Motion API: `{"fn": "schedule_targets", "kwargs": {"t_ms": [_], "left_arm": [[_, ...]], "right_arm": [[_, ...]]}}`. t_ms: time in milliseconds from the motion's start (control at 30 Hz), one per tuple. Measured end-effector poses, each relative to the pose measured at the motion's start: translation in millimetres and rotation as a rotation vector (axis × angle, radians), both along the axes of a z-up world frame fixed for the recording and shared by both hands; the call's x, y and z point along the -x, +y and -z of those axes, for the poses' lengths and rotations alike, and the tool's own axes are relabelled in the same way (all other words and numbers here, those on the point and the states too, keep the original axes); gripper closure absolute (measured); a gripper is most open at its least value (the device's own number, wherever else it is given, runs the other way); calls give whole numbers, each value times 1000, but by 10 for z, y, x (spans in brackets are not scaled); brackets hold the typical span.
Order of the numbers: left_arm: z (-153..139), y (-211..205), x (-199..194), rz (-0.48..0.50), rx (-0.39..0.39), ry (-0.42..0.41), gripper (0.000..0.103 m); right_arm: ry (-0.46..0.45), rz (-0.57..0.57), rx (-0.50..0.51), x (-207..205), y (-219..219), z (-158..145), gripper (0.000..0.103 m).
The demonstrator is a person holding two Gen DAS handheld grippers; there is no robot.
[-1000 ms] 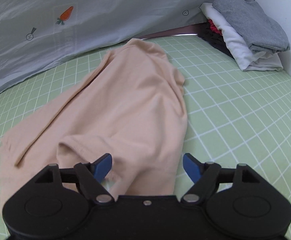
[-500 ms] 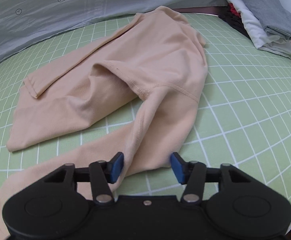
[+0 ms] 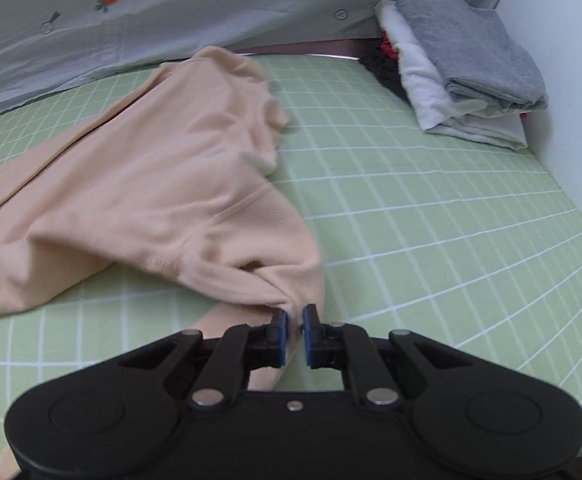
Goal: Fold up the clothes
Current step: 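Drag the beige top across the mat with the right tool and release, then pinch the hem with the left tool and pull it to straighten the top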
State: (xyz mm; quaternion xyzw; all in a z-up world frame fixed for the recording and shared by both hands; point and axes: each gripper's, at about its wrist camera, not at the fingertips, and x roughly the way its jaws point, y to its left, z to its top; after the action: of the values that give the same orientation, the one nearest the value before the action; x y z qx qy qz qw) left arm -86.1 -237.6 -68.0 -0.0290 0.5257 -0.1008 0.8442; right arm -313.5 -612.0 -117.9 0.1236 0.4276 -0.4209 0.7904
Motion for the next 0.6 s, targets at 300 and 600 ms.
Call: {"fn": "schedule_targets", "kwargs": {"t_ms": [300,600], "left_arm": [[152,-760,-474,18,-12,-6,9],[319,-1523,-750,170,-83,15,9]], "right_arm": [[-44,105,208,-219,-1307,-439,94],[-37,368,126,-434,-1853,-124,22]]}}
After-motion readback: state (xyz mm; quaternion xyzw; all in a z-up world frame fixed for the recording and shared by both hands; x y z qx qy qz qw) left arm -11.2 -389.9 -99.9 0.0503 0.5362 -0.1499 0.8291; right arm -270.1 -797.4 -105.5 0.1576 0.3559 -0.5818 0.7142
